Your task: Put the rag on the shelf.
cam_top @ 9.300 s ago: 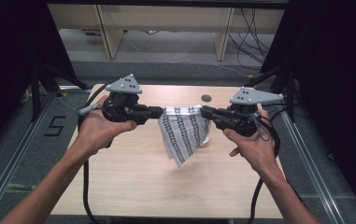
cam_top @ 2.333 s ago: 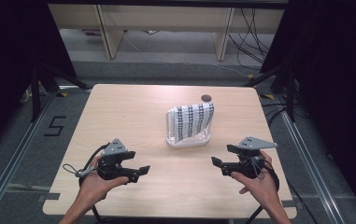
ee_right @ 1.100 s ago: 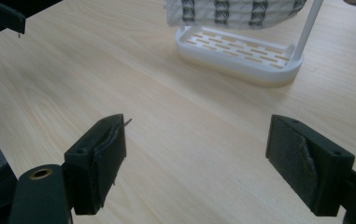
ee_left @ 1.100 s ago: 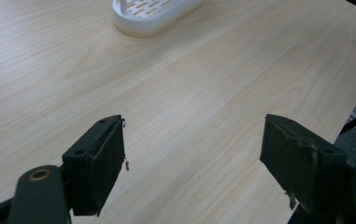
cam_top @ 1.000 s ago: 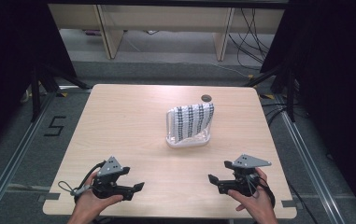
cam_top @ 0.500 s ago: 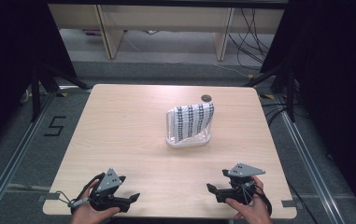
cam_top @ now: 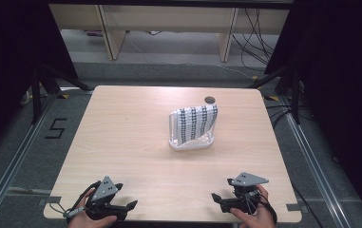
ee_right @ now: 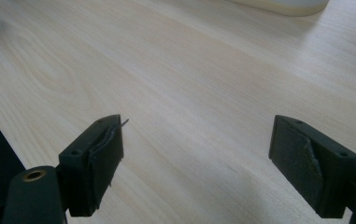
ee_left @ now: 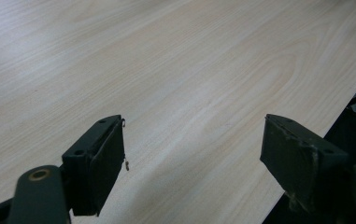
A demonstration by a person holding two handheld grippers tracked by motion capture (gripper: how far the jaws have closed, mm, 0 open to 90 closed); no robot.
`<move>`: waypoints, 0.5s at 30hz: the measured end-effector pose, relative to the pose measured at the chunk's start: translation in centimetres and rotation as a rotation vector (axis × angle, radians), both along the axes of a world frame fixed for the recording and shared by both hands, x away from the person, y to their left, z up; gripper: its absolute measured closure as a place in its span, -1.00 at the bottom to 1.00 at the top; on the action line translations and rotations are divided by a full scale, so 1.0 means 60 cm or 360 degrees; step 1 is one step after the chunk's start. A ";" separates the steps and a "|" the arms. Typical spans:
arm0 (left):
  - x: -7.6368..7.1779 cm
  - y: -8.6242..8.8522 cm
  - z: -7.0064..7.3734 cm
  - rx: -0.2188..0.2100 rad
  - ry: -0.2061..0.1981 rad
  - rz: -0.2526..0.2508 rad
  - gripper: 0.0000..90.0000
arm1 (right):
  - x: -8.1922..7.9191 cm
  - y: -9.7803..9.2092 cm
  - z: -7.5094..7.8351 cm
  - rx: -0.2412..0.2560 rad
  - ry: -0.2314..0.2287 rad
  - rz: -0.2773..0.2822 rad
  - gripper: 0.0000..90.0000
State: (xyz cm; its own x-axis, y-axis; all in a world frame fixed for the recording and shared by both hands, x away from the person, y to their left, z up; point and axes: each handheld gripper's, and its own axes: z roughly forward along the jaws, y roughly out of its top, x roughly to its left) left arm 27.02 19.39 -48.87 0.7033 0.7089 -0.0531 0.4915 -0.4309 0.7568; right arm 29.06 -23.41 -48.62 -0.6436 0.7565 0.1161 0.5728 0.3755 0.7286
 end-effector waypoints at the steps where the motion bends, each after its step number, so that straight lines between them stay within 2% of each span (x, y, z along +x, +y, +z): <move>1: -0.001 -0.001 0.000 -0.0008 0.0007 -0.0008 -0.53 | 0.000 0.001 -0.001 0.0009 0.0001 0.0005 -0.58; 5: 0.000 -0.001 -0.004 0.0011 0.0012 0.0000 -0.53 | 0.000 0.002 -0.001 -0.0008 -0.0010 0.0005 -0.58; 7: 0.000 -0.002 -0.005 -0.0005 0.0016 -0.0004 -0.53 | 0.000 0.002 -0.001 -0.0005 -0.0005 0.0004 -0.58; 8: 0.001 -0.001 -0.005 0.0006 0.0023 -0.0026 -0.53 | 0.001 0.002 -0.001 0.0011 0.0009 0.0031 -0.58; 10: 0.000 -0.002 -0.007 -0.0007 0.0028 -0.0010 -0.54 | 0.001 0.002 -0.001 0.0006 0.0006 0.0035 -0.58; 11: 0.002 -0.001 -0.008 0.0012 0.0023 -0.0007 -0.54 | 0.001 0.002 -0.001 0.0015 0.0013 0.0034 -0.58; 14: 0.002 0.000 -0.008 0.0008 0.0032 -0.0010 -0.54 | 0.004 0.000 -0.002 -0.0006 -0.0004 0.0047 -0.58; 15: 0.003 0.001 -0.008 0.0004 0.0026 -0.0016 -0.54 | 0.001 0.001 -0.002 -0.0011 -0.0014 0.0001 -0.58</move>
